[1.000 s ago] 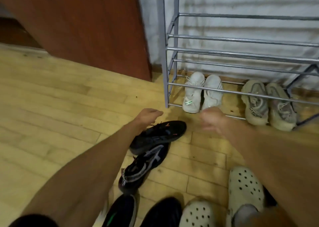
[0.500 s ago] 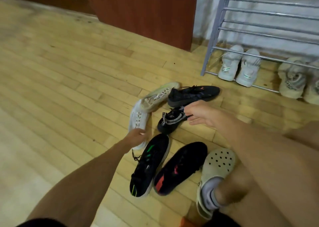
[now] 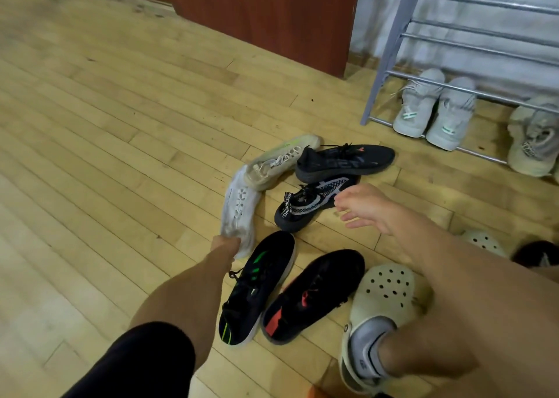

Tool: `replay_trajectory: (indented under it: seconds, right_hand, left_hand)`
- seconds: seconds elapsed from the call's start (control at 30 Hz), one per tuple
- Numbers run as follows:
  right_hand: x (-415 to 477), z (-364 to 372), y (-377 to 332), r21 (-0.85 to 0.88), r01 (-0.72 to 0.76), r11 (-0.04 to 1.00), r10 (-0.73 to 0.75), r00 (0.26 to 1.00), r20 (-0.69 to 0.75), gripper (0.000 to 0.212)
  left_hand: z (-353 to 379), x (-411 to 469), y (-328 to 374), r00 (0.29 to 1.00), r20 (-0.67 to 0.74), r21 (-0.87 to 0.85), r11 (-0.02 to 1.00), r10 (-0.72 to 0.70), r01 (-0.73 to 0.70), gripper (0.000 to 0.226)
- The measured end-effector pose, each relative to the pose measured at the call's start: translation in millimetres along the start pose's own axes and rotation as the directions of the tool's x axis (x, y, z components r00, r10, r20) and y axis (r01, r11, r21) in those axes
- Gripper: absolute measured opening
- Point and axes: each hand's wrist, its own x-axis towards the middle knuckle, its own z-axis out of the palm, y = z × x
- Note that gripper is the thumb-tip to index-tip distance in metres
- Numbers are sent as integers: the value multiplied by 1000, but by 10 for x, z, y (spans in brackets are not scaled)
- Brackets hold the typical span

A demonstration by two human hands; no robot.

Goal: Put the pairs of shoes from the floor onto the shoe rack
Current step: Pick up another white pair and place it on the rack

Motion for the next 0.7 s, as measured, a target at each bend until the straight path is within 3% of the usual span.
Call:
replay_trajectory:
  seconds: [0.23, 0.33, 0.53, 0.7]
  right_hand:
    - [70, 42, -70, 14, 21, 1000, -22, 999, 26, 19]
    - [38, 65, -90, 3, 15, 1000, -15, 999, 31, 14]
    - [-114, 183, -238, -32, 32, 999, -30, 998, 54, 24]
    - [-372, 371, -498, -104, 113, 988, -100, 987, 125, 26]
  left_hand:
    - [-37, 102, 28, 1000, 11, 120, 992, -28, 26, 63]
    - [-187, 130, 52, 996, 86, -3, 999, -37, 38, 59]
    - [-675, -105, 259, 972, 234, -169, 983, -23, 64, 17]
    - [-1070, -412, 268, 971, 240, -286, 956, 8, 62, 13]
